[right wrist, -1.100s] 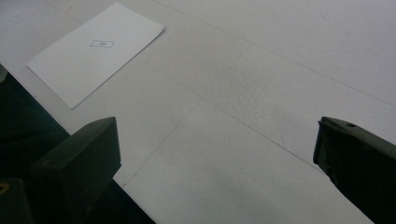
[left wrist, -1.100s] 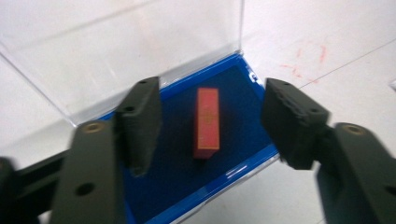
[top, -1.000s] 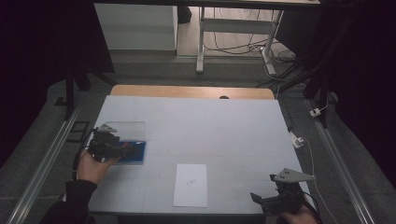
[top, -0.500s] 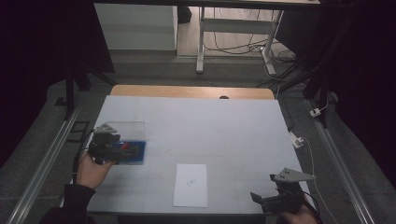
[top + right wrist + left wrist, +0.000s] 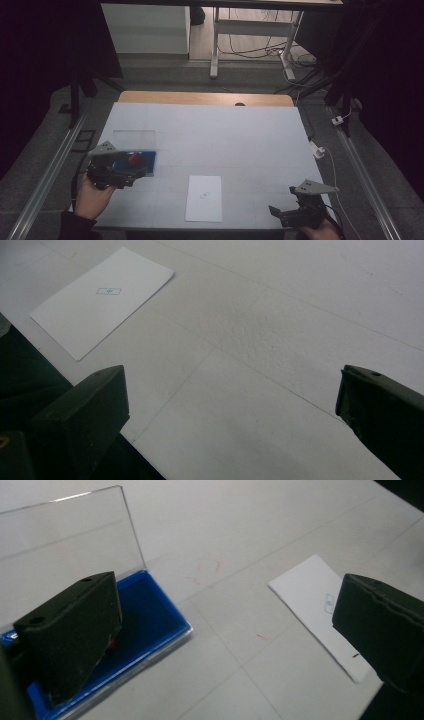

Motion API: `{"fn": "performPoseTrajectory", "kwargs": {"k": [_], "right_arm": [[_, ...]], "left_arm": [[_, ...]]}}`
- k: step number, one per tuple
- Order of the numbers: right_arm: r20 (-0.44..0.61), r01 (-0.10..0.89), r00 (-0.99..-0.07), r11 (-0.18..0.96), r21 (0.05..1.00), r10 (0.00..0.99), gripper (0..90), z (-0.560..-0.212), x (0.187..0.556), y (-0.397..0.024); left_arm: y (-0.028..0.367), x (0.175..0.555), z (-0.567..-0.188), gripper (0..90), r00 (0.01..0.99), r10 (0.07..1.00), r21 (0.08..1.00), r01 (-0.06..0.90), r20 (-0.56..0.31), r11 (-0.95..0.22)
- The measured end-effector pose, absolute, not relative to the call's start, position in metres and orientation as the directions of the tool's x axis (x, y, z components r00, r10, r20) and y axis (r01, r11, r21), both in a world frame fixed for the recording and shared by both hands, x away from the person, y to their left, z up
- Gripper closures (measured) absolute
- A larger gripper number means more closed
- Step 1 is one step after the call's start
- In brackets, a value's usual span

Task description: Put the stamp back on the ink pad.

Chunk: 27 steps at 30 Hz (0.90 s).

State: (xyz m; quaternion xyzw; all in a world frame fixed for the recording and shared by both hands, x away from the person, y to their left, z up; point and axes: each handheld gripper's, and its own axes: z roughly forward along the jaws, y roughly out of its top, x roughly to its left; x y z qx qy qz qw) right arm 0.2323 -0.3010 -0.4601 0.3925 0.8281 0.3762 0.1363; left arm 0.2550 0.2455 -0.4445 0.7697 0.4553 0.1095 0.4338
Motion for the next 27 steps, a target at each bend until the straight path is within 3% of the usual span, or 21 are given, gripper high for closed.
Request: {"fn": "performPoseTrajectory", "kwargs": {"k": [13, 27], "right_arm": [[0.092, 0.57, -0.617, 0.363, 0.737, 0.782, 0.0, -0.459, 0.233, -0.305], [0.092, 0.571, -0.607, 0.353, 0.742, 0.789, 0.0, -0.459, 0.232, -0.306]], "left_arm": [[0.246, 0.213, -0.441, 0.0, 0.589, 0.777, 0.789, 0.577, -0.221, -0.213], [0.263, 0.179, -0.457, 0.0, 0.548, 0.81, 0.77, 0.603, -0.208, -0.21]]}}
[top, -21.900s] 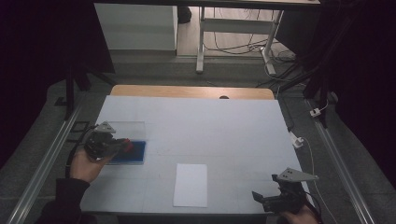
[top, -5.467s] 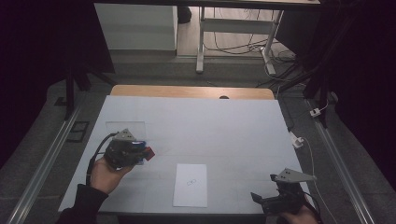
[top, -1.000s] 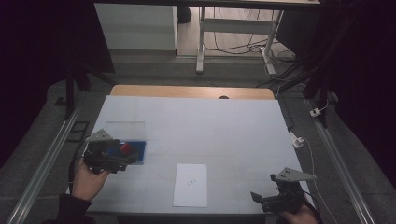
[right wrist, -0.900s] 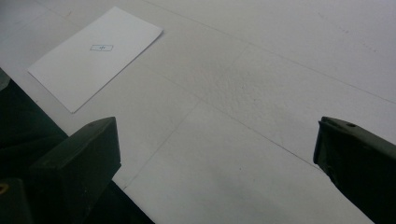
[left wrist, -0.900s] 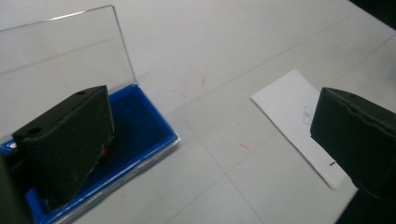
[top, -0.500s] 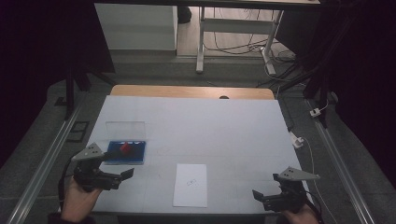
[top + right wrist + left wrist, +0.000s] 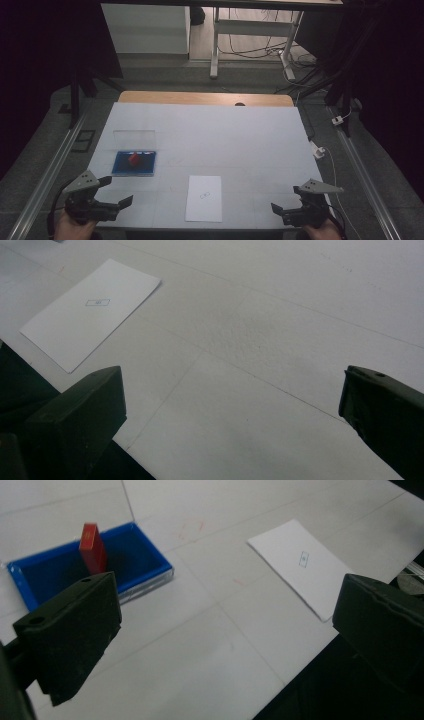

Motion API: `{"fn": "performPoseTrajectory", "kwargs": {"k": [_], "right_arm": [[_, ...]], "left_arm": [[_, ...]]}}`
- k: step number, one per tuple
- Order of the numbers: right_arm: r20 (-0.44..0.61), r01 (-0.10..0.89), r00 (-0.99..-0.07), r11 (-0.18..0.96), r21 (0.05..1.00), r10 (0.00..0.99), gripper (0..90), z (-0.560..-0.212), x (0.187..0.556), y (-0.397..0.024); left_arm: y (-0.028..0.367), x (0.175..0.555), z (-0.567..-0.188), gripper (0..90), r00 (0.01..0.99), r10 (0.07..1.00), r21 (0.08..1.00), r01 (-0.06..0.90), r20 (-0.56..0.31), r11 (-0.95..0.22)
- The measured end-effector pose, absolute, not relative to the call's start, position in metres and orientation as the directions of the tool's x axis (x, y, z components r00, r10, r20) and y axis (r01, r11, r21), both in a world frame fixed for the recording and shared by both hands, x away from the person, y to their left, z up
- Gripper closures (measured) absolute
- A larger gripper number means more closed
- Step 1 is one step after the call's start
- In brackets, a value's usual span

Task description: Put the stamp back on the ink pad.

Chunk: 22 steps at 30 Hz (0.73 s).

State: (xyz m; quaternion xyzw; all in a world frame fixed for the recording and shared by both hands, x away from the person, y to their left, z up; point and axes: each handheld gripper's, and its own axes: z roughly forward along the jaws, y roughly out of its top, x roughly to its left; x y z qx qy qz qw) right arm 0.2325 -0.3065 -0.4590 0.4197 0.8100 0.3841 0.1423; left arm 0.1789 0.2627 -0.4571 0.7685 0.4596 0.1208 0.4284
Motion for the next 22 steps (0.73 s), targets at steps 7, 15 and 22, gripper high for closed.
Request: {"fn": "performPoseTrajectory", "kwargs": {"k": [7, 15, 22], "right_arm": [[0.088, 0.57, -0.606, 0.355, 0.741, 0.79, 0.0, -0.459, 0.232, -0.306], [0.081, 0.57, -0.611, 0.366, 0.736, 0.788, 0.0, -0.459, 0.232, -0.304], [0.071, 0.57, -0.614, 0.379, 0.729, 0.786, 0.0, -0.46, 0.232, -0.303]], "left_arm": [[0.271, 0.169, -0.469, 0.0, 0.52, 0.826, 0.736, 0.643, -0.217, -0.211], [0.273, 0.163, -0.478, 0.0, 0.48, 0.862, 0.676, 0.691, -0.162, -0.257], [0.275, 0.166, -0.48, 0.0, 0.467, 0.863, 0.66, 0.712, -0.193, -0.238]]}}
